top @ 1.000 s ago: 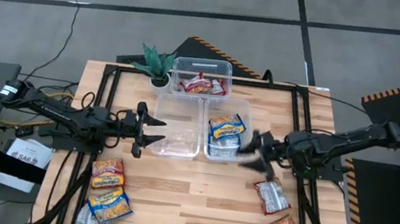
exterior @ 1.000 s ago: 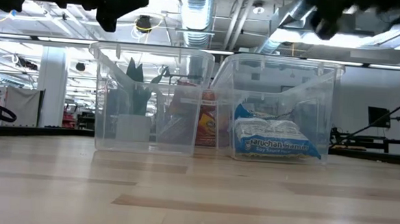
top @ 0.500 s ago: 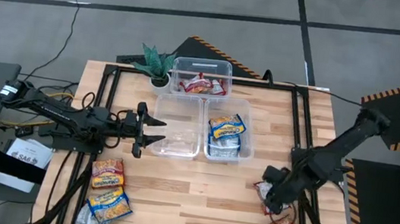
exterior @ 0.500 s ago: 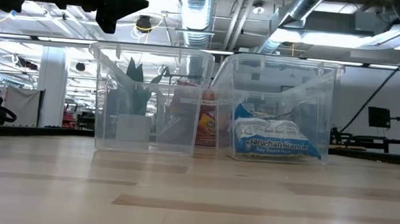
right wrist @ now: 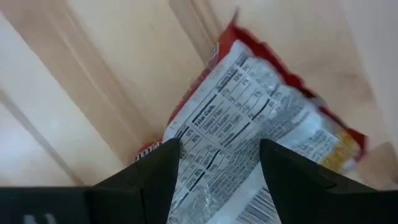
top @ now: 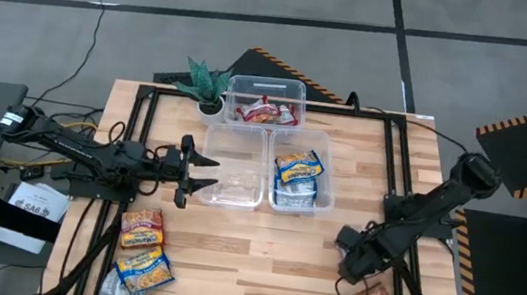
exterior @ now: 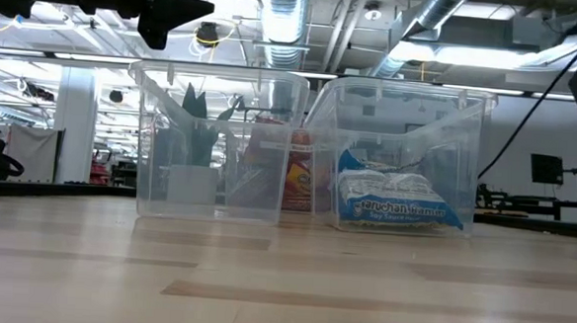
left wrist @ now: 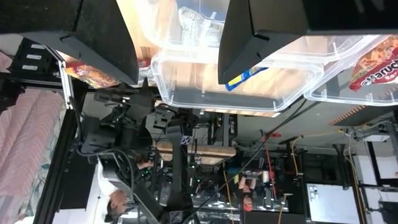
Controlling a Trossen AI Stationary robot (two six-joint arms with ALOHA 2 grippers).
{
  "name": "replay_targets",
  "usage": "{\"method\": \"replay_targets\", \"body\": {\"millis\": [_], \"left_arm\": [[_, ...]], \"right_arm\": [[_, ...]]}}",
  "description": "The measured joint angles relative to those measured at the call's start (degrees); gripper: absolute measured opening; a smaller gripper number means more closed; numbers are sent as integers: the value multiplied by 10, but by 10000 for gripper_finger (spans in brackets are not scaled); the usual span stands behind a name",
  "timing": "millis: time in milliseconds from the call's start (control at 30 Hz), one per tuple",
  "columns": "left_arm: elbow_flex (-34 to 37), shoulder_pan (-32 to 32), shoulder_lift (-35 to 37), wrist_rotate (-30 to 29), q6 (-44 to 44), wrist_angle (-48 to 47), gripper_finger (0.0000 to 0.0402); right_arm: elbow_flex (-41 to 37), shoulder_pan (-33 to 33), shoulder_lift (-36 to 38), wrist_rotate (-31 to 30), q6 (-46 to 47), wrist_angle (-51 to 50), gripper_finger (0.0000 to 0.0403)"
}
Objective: Sort Maruchan noodles
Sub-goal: Put the red noodle pack into the top transparent bin
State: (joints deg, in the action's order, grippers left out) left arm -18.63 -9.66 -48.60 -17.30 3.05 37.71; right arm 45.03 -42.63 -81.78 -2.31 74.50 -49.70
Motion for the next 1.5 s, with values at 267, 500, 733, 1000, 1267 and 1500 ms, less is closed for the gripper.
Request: {"method": "replay_targets", "body": {"millis": [267,500,733,1000,1267,1500], "left_arm": [[0,0,0,0,0,-8,208],[0,0,0,0,0,-9,208],[0,0,0,0,0,-9,208],[0,0,0,0,2,-7,208],[0,0,0,-1,2,-6,208],[0,0,0,-3,2,-5,208]], "right_arm": [[2,1,-65,1,-30,-7,248],[3,7,-84,10,-56,-5,154],[48,16,-68,29,-114,-14,17],[176,20,-12,23,-225,50,7],[307,44,10,-43,-516,157,7],[356,154,10,-187,-766,156,7]]}}
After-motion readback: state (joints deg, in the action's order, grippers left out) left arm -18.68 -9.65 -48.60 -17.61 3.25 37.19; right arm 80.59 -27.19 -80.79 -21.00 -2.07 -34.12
